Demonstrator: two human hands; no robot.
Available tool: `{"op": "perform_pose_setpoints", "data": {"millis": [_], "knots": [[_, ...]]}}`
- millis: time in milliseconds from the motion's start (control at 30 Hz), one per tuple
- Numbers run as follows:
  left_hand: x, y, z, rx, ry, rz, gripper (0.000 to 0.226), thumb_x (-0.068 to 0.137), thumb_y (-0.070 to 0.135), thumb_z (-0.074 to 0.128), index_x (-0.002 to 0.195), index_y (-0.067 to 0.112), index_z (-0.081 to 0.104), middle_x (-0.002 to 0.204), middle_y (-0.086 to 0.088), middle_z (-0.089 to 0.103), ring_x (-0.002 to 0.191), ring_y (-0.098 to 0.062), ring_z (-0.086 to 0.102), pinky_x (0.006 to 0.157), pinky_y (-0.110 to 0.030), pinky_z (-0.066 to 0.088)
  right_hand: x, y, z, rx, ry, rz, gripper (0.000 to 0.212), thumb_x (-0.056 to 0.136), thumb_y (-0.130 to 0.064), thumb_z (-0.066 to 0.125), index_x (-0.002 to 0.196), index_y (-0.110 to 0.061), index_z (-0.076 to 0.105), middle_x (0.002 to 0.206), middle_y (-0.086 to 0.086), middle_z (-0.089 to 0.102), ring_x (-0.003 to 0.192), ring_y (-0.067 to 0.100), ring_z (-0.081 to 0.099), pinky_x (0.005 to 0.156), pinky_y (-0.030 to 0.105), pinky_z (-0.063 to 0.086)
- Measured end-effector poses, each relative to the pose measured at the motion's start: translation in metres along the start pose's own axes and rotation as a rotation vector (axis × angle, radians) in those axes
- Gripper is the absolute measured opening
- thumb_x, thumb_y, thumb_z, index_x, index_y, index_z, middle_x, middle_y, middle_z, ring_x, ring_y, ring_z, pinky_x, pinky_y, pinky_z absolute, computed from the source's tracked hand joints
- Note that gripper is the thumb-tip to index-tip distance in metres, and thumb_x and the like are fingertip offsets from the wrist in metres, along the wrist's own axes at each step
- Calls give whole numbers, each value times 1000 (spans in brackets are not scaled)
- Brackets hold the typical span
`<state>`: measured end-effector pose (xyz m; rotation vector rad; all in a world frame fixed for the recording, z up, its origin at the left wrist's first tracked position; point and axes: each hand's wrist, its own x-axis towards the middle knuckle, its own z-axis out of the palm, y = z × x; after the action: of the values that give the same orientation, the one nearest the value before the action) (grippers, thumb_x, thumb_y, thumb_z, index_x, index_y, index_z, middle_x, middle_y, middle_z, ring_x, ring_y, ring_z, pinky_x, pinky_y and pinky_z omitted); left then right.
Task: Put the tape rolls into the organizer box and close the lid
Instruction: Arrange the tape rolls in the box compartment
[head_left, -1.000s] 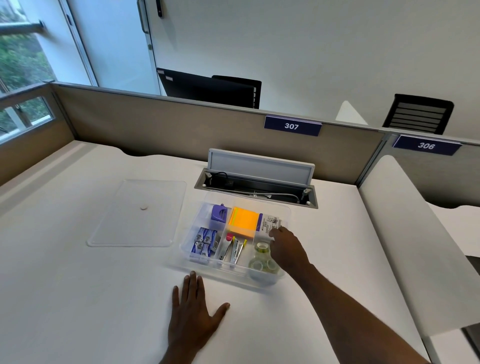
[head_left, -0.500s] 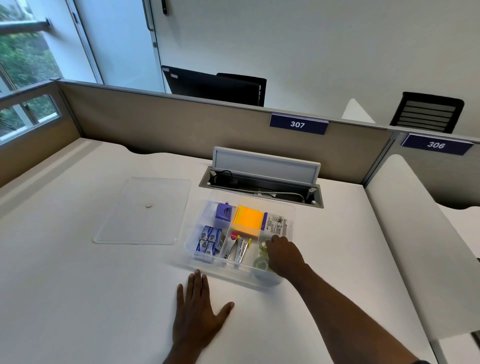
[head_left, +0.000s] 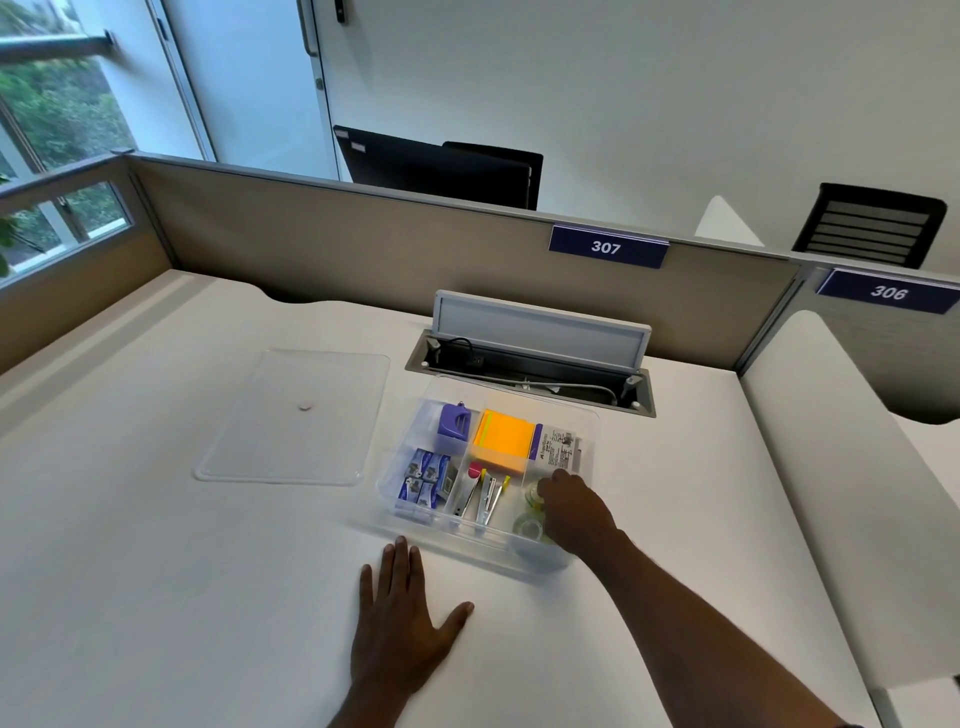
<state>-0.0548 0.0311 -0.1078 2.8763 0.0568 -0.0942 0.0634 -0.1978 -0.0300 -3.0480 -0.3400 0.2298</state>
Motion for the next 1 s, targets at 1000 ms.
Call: {"op": "perform_pose_setpoints", "data": {"millis": [1000], "knots": [[1,1,-3,-9,-21,-11,113,68,90,4,150,14,5,161,-7,4,149,-24,-1,122,-49,3,0,-3,3,-84,59,32,36,91,-26,57,123,-10,51,122,13,60,107,29,59,91,40,50]]}}
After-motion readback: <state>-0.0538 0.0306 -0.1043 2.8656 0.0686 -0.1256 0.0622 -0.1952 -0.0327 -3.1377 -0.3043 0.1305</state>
